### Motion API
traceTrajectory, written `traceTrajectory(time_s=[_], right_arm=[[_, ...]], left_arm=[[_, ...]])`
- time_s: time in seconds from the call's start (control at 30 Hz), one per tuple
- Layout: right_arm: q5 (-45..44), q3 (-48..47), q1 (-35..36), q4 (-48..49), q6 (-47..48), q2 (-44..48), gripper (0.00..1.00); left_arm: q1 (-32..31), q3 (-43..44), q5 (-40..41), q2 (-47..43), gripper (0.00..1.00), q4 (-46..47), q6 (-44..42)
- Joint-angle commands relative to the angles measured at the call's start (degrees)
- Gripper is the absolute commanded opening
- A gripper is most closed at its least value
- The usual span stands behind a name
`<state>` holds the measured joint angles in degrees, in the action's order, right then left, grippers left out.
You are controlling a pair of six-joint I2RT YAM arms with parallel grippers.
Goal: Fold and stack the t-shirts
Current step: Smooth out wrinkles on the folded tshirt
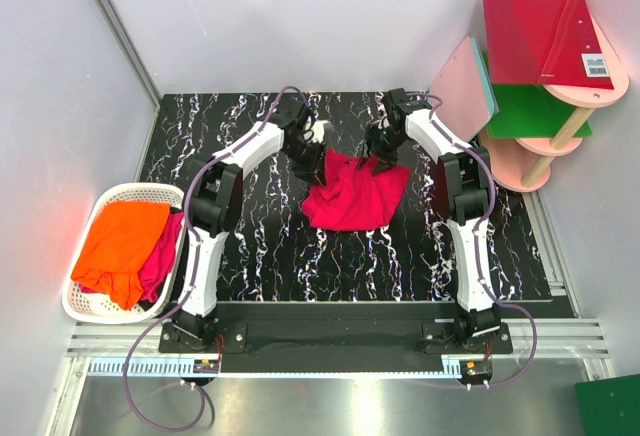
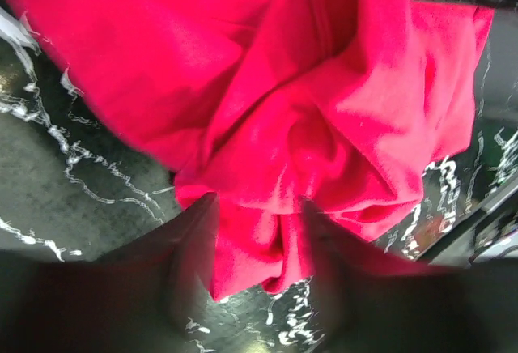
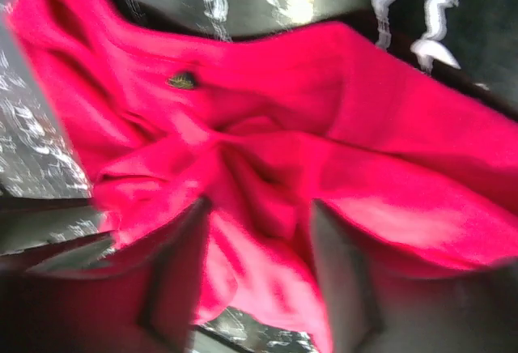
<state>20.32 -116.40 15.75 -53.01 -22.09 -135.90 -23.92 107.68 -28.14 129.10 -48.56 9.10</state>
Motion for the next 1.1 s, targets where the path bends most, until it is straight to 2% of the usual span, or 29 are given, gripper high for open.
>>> traceTrajectory(time_s=[0.0,0.03,0.07,0.17,0.27,0.4,0.7,0.73,0.8,0.83,0.87,0.93,1.0,1.03,1.07], right_arm=[[6.91,-4.01,0.07,1.77,-2.25,-0.86,0.42],[7.54,-3.84,-0.01,1.69,-2.43,-0.86,0.21],[7.98,-3.66,-0.02,1.69,-2.61,-0.86,0.13],[7.81,-2.96,-0.10,1.77,-2.44,0.10,0.04],[6.93,-2.78,-0.45,1.77,-2.08,1.15,0.00],[4.74,-2.69,-0.89,1.77,-1.73,2.21,0.00],[0.60,-2.60,-2.12,2.39,-1.03,4.59,0.00],[0.43,-2.60,-2.21,2.48,-0.94,4.59,0.00],[0.43,-2.61,-2.47,2.56,-0.94,4.59,0.00],[0.34,-2.60,-2.56,2.65,-0.94,4.50,0.00],[0.25,-2.60,-2.65,2.57,-1.03,4.41,0.00],[0.60,-2.60,-2.91,2.74,-1.03,4.32,0.00],[1.04,-2.69,-3.00,2.83,-1.12,4.06,0.00],[1.22,-2.69,-3.09,2.83,-0.94,3.89,0.00],[1.39,-2.69,-3.09,2.74,-0.85,3.62,0.00]], left_arm=[[-0.95,2.98,-0.51,0.80,0.19,0.04,-1.55],[-0.95,3.15,-0.60,0.98,0.00,0.04,-1.20],[-0.95,2.98,-0.34,1.15,0.00,0.04,-1.02],[-0.95,2.89,0.45,1.07,0.00,0.04,-0.84],[-0.60,2.71,0.98,0.19,0.00,0.04,0.12],[0.19,2.45,4.05,-1.39,0.00,0.48,1.53],[3.97,-1.15,5.04,-7.01,0.00,4.69,8.82],[4.49,-1.76,3.98,-7.10,0.25,5.05,9.87],[4.50,-2.38,0.91,-7.02,0.60,5.31,10.41],[4.15,-3.43,0.46,-7.19,0.73,5.66,10.58],[3.89,-3.96,0.28,-7.28,0.80,5.84,10.58],[3.53,-5.02,-0.77,-7.63,0.86,6.45,11.02],[3.44,-5.90,-3.75,-7.63,0.84,8.03,12.07],[3.27,-5.90,-4.63,-7.37,0.80,8.47,12.86],[3.01,-5.81,-5.86,-7.11,0.66,8.83,13.04]])
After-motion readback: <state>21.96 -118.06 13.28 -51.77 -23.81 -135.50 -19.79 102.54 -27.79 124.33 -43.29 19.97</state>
